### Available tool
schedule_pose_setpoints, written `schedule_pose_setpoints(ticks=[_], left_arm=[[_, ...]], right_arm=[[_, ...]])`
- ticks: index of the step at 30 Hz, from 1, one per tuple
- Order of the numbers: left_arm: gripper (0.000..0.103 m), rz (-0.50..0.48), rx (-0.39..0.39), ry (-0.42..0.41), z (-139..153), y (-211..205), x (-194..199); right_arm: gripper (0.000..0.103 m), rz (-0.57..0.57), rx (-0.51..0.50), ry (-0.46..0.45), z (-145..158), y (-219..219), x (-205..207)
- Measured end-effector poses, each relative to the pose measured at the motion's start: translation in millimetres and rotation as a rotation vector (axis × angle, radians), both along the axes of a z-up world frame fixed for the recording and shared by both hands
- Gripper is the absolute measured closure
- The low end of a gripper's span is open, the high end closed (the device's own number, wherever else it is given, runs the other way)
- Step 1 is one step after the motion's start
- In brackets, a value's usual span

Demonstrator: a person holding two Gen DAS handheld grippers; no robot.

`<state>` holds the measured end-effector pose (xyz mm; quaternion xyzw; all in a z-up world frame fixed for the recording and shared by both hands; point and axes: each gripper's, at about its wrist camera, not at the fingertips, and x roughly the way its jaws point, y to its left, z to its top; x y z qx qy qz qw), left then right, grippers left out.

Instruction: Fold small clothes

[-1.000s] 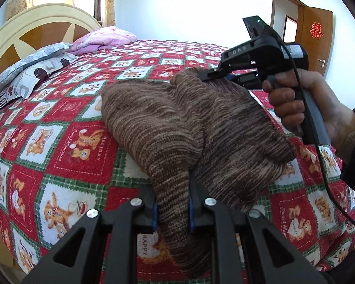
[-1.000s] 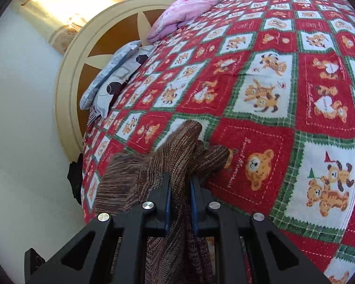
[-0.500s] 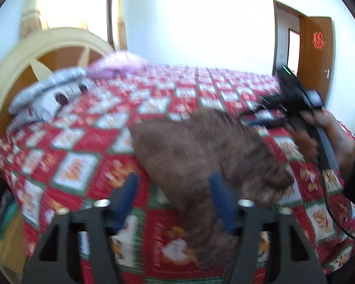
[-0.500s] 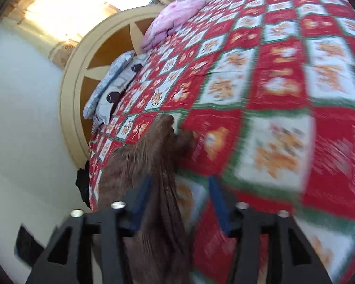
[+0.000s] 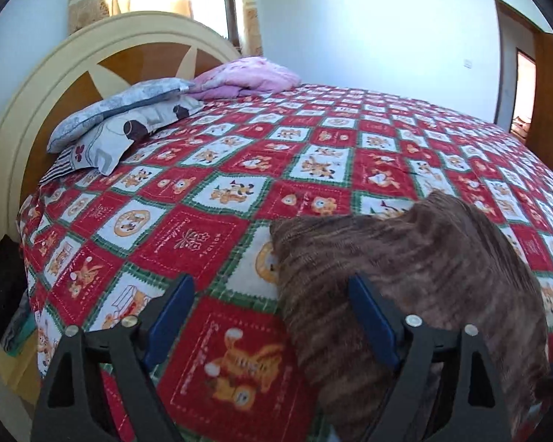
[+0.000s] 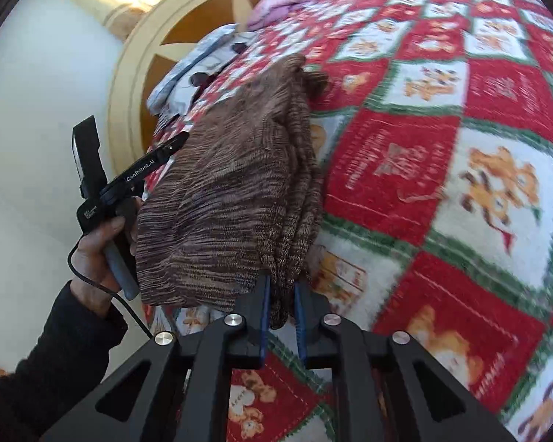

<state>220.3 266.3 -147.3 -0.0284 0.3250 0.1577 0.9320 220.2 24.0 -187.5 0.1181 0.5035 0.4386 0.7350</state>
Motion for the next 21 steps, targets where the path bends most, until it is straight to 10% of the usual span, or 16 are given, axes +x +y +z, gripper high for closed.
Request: schedule_pose_setpoints(ticks=[8, 14, 18, 21], left_arm=[[0.005, -0.007, 0.095, -0.007, -11, -13, 5], [0.006, 0.037, 0.107, 0.012, 4, -14, -4], [0.0, 0.023, 0.081, -0.058, 15, -26, -38], [0.0, -0.016, 0.104, -0.027, 3, -41, -44]], right_arm=[[0.098, -0.061, -0.047, 0.028, -15, -34, 10], [0.093, -0.126, -0.156, -0.189, 39, -22, -7], [0.049, -0.052, -0.041, -0.281, 70, 15, -5], [0.049, 0.049, 0.0, -0.221, 59, 58, 10]])
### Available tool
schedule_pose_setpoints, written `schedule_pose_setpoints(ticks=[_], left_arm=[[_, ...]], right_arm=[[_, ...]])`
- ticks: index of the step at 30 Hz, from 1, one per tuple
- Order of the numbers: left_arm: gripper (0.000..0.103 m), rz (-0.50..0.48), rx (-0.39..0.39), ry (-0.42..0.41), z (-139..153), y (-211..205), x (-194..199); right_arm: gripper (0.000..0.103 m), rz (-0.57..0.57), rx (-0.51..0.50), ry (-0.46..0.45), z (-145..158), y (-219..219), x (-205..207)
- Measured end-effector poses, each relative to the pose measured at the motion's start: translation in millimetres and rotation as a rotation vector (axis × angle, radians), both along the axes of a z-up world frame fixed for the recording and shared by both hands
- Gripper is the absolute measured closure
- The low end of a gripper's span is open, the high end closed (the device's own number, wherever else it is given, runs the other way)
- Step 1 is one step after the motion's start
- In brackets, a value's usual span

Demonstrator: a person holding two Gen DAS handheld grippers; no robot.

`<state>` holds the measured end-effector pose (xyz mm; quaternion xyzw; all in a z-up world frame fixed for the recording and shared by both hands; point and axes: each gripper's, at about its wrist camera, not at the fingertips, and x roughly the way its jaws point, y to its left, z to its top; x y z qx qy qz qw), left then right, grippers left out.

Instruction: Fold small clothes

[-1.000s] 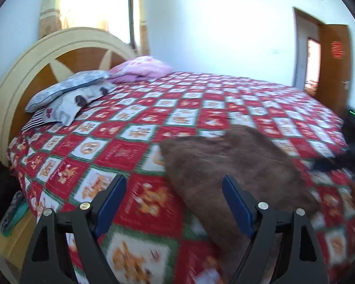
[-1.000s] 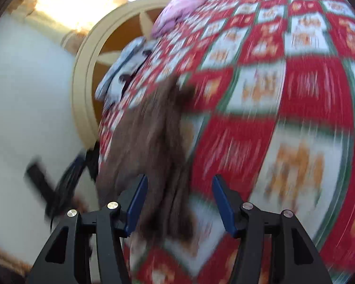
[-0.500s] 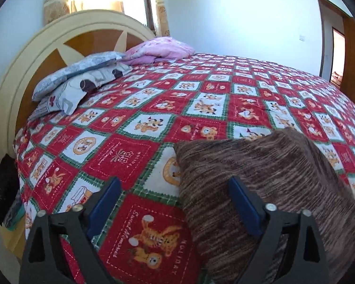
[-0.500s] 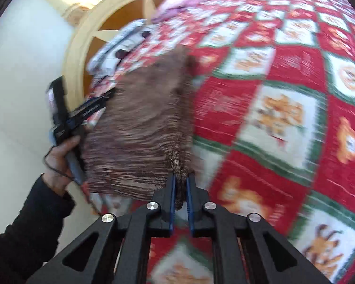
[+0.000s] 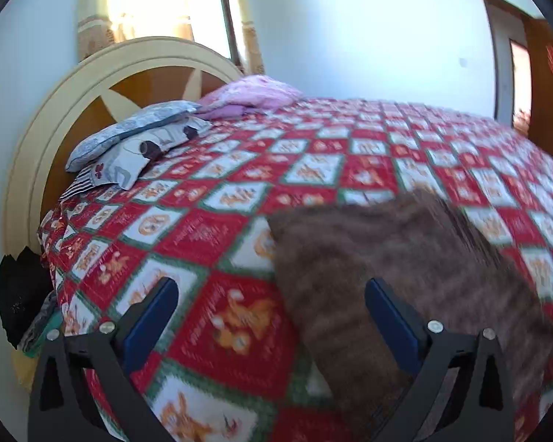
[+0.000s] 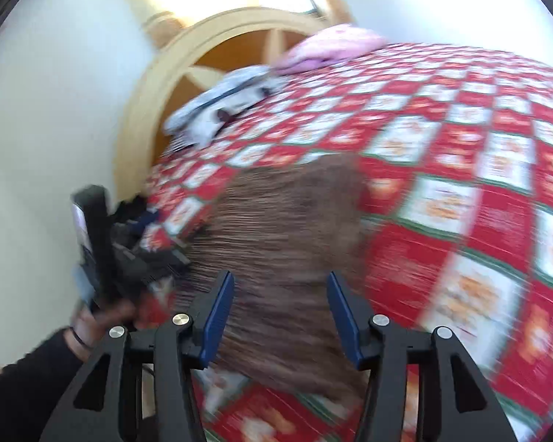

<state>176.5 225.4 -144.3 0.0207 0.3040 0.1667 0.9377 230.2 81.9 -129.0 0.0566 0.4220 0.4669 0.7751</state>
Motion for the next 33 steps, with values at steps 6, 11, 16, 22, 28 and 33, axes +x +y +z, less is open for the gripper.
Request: schedule_pose_setpoints(ticks=[6, 11, 16, 22, 28, 33], left_arm=[[0.0, 0.021, 0.036, 0.006, -22, -7, -3], [0.0, 0.021, 0.021, -0.02, -28, -9, -5], [0.0, 0.02, -0.013, 0.015, -23, -12, -9], [0.0, 0.022, -0.045, 0.012, -13, -16, -30], [0.0, -0.062, -0.005, -0.026, 12, -38, -68], [0.0, -0.107, -0.019, -0.079, 35, -45, -87]], right_arm=[[0.067, -0.107, -0.079, 0.059, -48, 8, 38], [0.07, -0.113, -0.096, 0.006, -49, -3, 29], [0.07, -0.162, -0.106, -0.029, -52, -12, 15], [0.046, -0.28, -0.127, -0.063, -26, -34, -22], [0.041, -0.34, -0.119, -0.257, 29, -49, -81], [0.035, -0.354, -0.128, -0.407, 59, -48, -115]])
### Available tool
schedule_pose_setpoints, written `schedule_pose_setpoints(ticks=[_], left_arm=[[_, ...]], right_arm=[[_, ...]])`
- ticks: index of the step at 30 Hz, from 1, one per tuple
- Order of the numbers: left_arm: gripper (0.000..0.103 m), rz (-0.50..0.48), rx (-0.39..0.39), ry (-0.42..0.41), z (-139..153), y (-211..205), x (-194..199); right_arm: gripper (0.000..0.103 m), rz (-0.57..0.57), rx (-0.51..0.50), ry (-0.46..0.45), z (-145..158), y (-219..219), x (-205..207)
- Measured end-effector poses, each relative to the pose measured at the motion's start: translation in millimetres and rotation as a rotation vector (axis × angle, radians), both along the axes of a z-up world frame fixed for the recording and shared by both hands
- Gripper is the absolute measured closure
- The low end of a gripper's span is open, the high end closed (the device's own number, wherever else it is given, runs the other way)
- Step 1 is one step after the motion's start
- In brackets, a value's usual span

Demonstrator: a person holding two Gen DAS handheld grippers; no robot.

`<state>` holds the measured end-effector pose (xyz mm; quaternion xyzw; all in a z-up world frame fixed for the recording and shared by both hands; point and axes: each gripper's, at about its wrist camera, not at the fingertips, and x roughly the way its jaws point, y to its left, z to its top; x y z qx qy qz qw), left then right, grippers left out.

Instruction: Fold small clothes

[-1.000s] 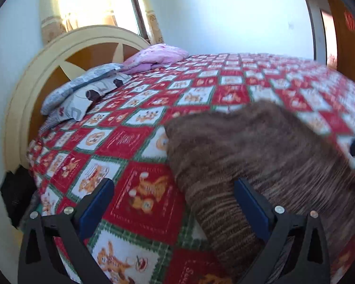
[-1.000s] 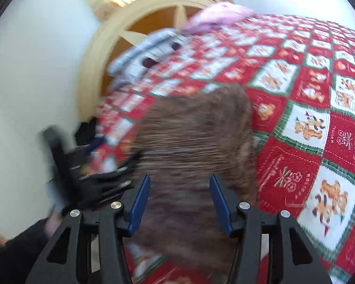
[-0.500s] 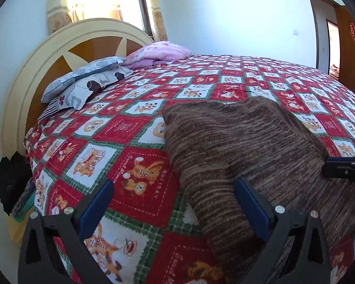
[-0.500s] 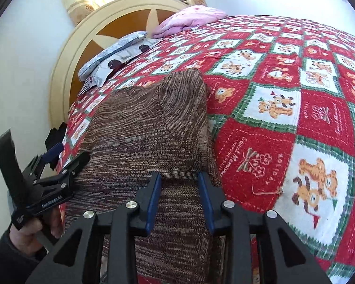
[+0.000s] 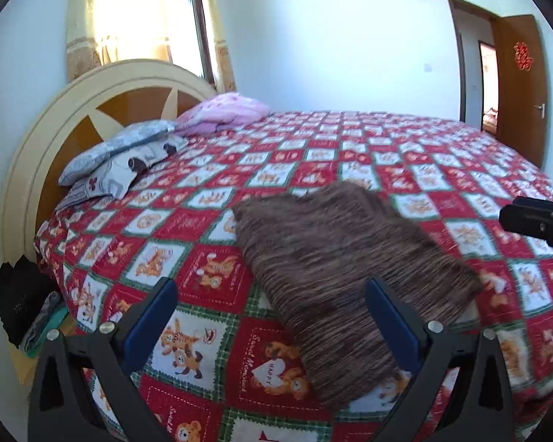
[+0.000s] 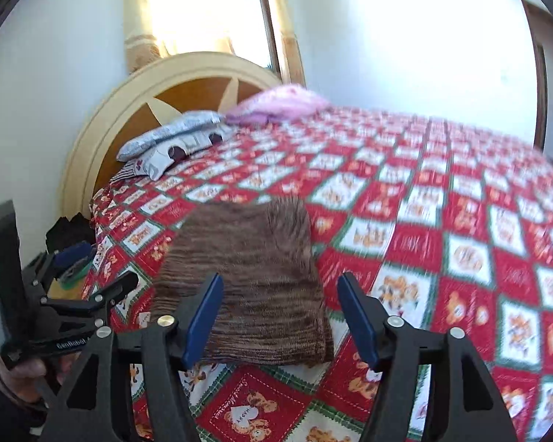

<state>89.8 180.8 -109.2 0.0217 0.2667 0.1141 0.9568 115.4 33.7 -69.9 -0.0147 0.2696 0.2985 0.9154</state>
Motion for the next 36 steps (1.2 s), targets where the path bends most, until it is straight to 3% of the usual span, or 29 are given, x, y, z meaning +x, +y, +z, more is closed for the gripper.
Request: schedule_pose_setpoints(ticks=[8, 36], left_arm=[[0.0, -0.017, -0.032, -0.086, 32, -1, -16], [0.0, -0.003, -0.046, -0.099, 37, -3, -23]], right_arm=[[0.035, -0.006, -0.018, -0.066, 16, 2, -19], [0.033, 0.003, -0.015, -0.095, 28, 5, -36]])
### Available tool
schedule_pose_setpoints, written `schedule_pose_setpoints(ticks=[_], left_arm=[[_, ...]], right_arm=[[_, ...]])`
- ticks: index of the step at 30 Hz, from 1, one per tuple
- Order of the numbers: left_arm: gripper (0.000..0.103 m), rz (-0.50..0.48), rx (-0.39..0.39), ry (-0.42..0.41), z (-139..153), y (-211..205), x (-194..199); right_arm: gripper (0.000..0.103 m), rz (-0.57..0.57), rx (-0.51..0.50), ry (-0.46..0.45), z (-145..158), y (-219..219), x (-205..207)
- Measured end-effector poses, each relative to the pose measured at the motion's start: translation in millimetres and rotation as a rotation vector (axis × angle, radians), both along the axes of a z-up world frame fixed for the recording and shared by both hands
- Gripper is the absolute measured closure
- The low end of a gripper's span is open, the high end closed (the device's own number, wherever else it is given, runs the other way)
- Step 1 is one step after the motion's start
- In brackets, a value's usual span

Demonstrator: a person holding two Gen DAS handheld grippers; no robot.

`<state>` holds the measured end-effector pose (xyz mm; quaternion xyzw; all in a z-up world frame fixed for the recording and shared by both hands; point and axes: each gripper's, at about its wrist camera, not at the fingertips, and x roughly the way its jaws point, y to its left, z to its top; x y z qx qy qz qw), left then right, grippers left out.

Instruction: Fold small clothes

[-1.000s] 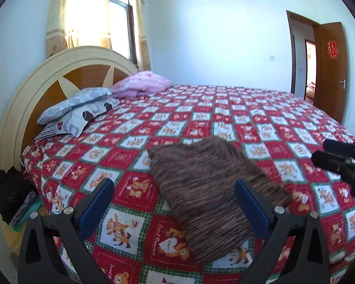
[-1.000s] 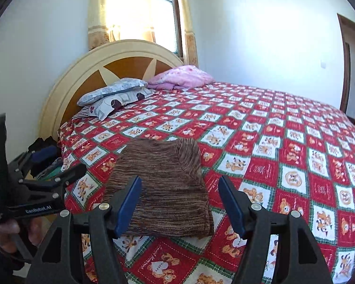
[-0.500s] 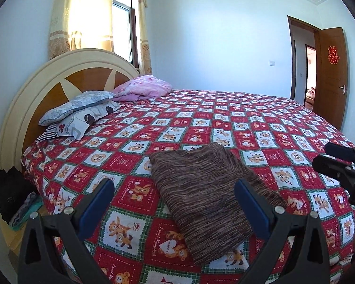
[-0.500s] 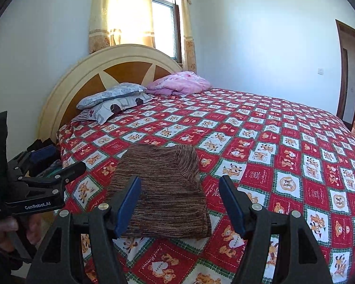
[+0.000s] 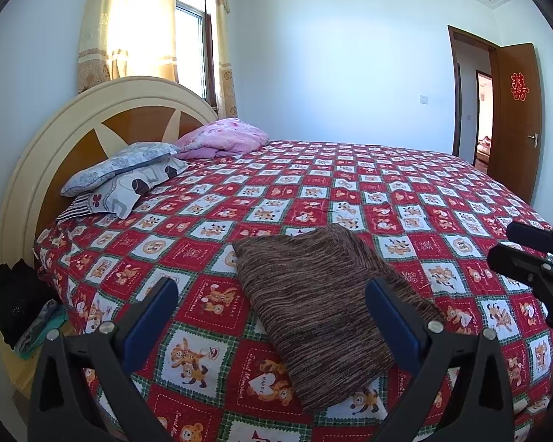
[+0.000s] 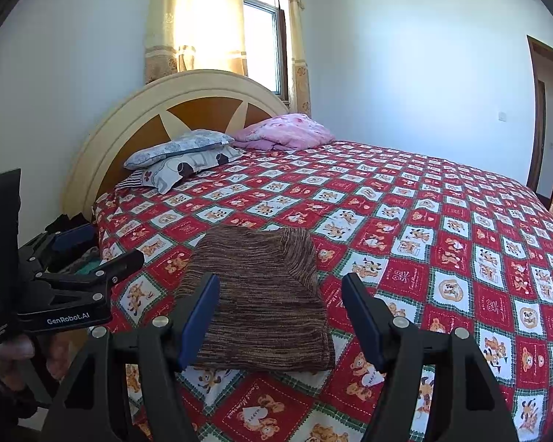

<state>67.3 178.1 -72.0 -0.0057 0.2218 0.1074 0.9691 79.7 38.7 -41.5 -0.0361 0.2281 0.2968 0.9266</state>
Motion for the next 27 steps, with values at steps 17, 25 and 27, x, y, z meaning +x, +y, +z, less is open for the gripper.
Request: schedule_pose_setpoints(ticks=[17, 25, 27], left_arm=[[0.0, 0.002, -0.003, 0.002, 0.6, 1.6, -0.4], [0.0, 0.002, -0.005, 0.003, 0.0, 1.7, -0.3], [0.0, 0.001, -0.004, 0.003, -0.1, 1.9, -0.3]], right_arm=[[0.033, 0.001, 0.002, -0.024, 1.8, -0.1, -8.3], [0.033, 0.001, 0.007, -0.027, 2.7, -0.7, -9.6], [0.033, 0.0, 0.009, -0.028, 3.3, -1.2, -9.6]])
